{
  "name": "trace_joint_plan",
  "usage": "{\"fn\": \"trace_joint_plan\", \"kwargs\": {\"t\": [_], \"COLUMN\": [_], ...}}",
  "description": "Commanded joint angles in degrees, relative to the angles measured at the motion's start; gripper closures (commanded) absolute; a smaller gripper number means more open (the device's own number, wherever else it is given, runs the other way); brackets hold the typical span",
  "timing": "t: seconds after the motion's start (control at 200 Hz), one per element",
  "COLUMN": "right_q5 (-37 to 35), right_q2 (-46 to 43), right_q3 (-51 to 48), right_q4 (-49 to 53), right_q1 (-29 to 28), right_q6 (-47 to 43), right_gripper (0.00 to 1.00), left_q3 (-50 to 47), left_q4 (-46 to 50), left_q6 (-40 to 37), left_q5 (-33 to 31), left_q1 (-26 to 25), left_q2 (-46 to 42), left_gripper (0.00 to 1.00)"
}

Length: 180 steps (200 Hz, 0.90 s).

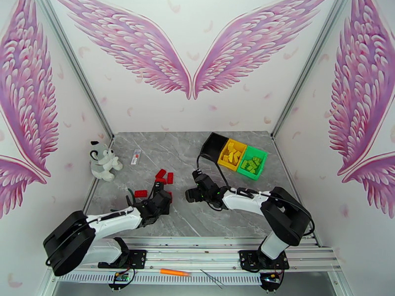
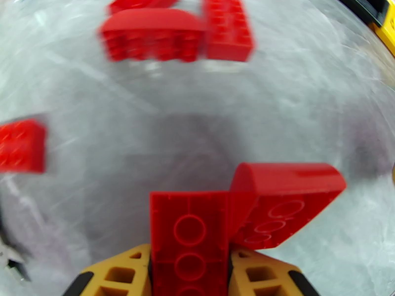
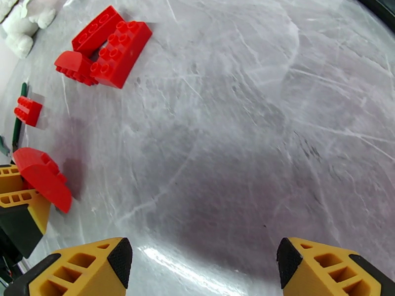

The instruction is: Sort the legos into containers by color

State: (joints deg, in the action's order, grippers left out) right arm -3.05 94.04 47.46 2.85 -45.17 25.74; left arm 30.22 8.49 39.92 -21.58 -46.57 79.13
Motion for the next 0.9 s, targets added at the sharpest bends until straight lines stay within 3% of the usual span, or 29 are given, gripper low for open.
{"fn": "trace_joint_plan", "kwargs": {"t": [0.0, 0.22, 0.33, 0.535, 0.73, 0.895], "right_q5": [-2.43, -3.62, -3.78, -4.15, -4.20, -4.03], "right_q2": [-3.16, -5.45, -6.12, -6.41, -7.58, -7.57], "right_q3": [-1.72, -3.25, -3.54, -3.76, -4.30, -4.23], "right_q4": [0.99, 1.93, 2.05, 2.41, 2.75, 2.68], "right_q1": [-0.06, 0.20, 0.26, 0.39, 0.37, 0.39], "right_q6": [0.45, 0.37, 0.39, 0.63, 0.72, 0.94], "right_gripper": [0.16, 0.16, 0.16, 0.16, 0.15, 0.15], "left_q3": [4.44, 5.50, 4.87, 4.29, 2.25, 1.17], "left_q4": [-4.15, -6.34, -6.16, -5.18, -5.02, -4.69], "left_q6": [-1.75, -1.00, -0.94, -1.23, -1.06, -1.32], "left_q5": [1.19, 2.47, 2.21, 1.74, 1.64, 2.01], "left_q1": [-1.05, -1.33, -1.42, -1.41, -1.18, -1.17], "left_q2": [5.36, 10.35, 9.22, 7.93, 4.63, 1.16], "left_gripper": [0.66, 0.34, 0.32, 0.39, 0.22, 0.19]}}
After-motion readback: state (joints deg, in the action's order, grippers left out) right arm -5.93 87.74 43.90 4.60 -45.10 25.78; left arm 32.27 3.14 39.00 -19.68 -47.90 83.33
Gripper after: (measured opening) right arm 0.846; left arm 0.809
